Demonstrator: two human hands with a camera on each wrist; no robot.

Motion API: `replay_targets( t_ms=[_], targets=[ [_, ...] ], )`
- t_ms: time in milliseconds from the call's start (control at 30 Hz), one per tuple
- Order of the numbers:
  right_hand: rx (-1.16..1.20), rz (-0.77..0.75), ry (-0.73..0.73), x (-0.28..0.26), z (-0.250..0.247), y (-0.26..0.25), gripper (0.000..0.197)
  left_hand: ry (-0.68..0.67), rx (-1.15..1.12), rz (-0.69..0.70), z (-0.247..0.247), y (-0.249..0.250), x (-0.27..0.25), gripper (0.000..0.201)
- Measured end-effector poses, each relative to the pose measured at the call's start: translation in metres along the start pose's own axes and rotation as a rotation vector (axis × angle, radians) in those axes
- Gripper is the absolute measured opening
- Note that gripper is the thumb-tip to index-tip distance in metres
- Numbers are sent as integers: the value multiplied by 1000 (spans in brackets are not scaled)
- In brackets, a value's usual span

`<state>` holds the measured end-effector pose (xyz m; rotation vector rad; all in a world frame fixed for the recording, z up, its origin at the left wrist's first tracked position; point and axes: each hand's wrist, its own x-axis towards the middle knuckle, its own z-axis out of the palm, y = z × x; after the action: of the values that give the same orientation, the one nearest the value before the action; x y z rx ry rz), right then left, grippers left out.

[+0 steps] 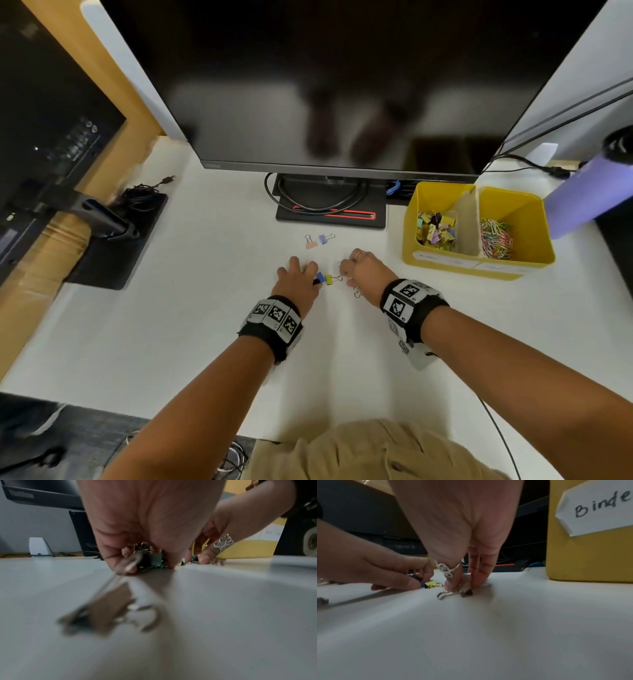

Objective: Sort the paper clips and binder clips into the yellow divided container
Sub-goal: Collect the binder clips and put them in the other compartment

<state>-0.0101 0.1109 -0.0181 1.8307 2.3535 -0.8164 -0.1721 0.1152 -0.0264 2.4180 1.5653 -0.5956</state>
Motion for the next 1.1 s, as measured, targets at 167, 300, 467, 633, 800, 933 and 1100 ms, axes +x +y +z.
replay_targets(
  t_ms=[167, 300, 467, 633, 800, 933, 1100],
  targets=[
    [100, 53, 8, 0, -1, 5, 21, -64, -150, -101, -11, 13, 1, 30],
    [195, 88, 83, -10, -11, 8, 20, -70, -547, -162, -36, 8, 1, 32],
    [418, 103, 398, -49, -53, 15, 10, -76, -871, 74, -100, 24, -7, 16],
    [422, 300, 684, -80, -101, 59, 11, -118, -1073, 245, -157, 88, 9, 22],
    [238, 352, 316, -80, -125, 95, 48, -177, -1004, 247, -182, 136, 41, 43],
    [161, 290, 312, -94, -130, 98, 58, -134, -969, 275, -179, 118, 37, 54],
    [261, -29, 340, -90, -89, 60, 28, 120, -619, 216, -117, 27, -6, 27]
  ],
)
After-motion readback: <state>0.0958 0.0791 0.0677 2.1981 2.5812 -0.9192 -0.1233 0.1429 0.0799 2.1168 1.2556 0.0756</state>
